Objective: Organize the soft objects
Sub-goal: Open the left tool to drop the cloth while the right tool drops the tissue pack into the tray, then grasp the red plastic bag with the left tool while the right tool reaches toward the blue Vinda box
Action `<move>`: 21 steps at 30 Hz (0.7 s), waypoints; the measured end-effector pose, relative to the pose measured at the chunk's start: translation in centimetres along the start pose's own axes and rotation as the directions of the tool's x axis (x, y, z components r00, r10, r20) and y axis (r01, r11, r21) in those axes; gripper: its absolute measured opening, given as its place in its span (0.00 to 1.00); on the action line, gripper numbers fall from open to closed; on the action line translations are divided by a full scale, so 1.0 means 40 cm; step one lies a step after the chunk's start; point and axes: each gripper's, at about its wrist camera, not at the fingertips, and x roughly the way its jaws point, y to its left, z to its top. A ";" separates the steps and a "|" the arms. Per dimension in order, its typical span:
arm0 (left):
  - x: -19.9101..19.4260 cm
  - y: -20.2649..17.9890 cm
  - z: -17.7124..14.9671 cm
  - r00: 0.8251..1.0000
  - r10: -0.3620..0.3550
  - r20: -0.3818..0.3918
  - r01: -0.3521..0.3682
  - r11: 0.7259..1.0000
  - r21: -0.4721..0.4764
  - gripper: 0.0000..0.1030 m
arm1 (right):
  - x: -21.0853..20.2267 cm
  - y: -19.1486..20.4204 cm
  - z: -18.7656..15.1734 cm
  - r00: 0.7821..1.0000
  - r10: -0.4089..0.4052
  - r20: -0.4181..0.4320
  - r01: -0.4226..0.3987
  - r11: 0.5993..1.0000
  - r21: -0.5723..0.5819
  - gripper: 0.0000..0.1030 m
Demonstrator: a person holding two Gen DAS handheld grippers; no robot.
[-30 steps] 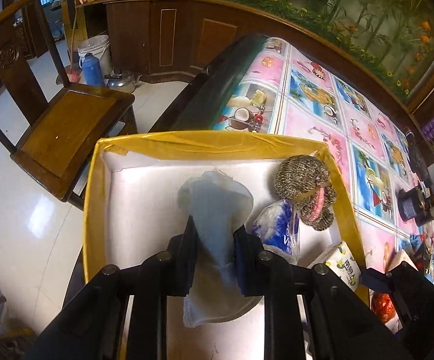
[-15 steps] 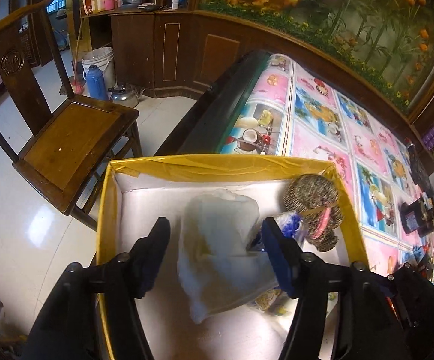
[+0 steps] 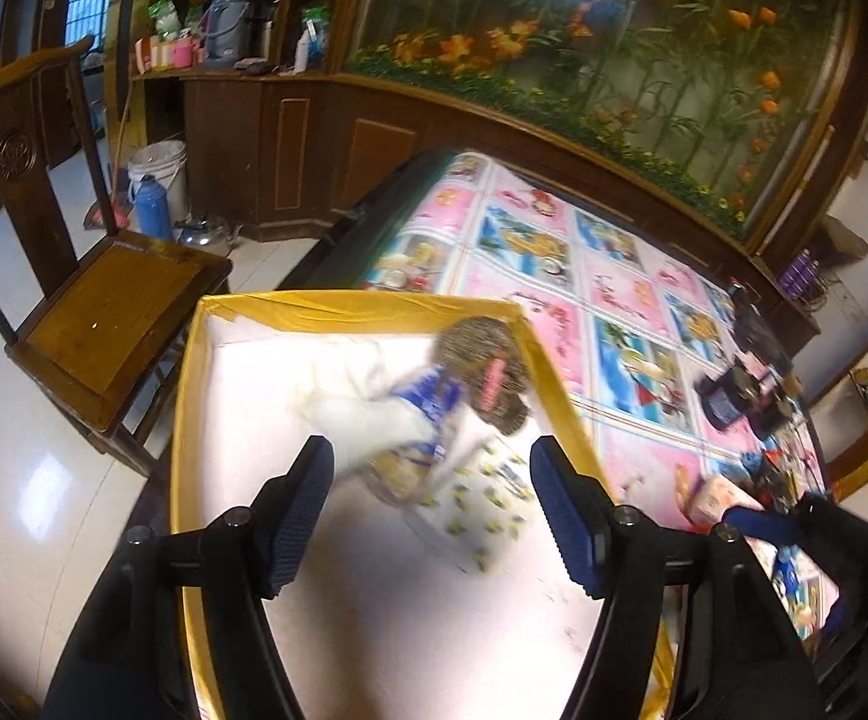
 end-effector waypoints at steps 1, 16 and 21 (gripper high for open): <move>-0.009 -0.021 -0.013 1.000 -0.013 0.005 0.013 1.000 0.013 0.65 | -0.036 -0.024 -0.017 1.000 0.004 0.022 -0.005 1.000 0.017 0.86; -0.001 -0.451 -0.209 0.975 -0.204 -0.090 0.222 0.927 0.303 0.72 | -0.326 -0.355 -0.302 0.970 -0.109 0.215 0.041 0.954 0.297 0.89; 0.057 -0.508 -0.242 0.982 -0.143 -0.125 0.177 0.925 0.335 0.73 | -0.369 -0.427 -0.373 0.964 -0.099 0.247 -0.001 0.928 0.373 0.89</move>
